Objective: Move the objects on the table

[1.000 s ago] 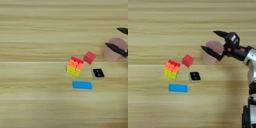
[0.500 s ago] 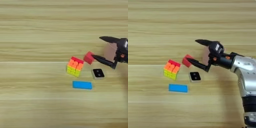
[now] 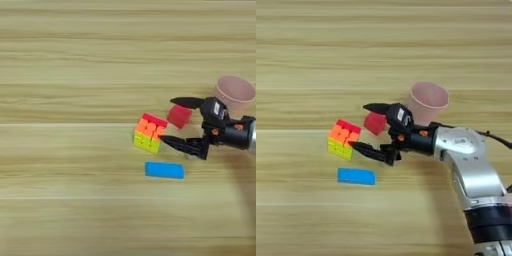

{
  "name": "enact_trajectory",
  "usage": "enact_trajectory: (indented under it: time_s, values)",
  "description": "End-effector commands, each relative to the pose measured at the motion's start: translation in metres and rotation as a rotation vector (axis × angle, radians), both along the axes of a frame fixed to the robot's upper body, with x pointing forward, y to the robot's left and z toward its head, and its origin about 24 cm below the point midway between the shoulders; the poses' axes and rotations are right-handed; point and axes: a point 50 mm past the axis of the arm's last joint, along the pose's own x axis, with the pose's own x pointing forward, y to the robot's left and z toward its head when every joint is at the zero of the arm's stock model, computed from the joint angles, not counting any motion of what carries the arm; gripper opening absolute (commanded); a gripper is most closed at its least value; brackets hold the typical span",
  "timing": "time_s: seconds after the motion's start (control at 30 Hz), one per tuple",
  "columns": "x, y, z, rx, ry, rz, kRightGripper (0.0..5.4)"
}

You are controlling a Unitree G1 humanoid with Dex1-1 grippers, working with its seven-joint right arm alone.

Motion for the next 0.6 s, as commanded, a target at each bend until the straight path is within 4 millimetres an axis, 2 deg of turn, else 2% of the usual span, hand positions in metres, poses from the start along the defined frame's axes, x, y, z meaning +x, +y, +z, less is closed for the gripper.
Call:
enact_trajectory:
  time_s: [0.03,0.27,0.5,0.6]
  values:
    - [0.013,0.005,0.018,-0.031,-0.097,-0.018,5.37]
    - [0.019,0.019,0.001,-0.058,-0.042,-0.014,5.37]
    - [0.027,0.025,-0.010,-0.063,-0.017,-0.045,5.37]
    - [0.027,0.028,-0.014,-0.062,-0.010,-0.042,4.87]
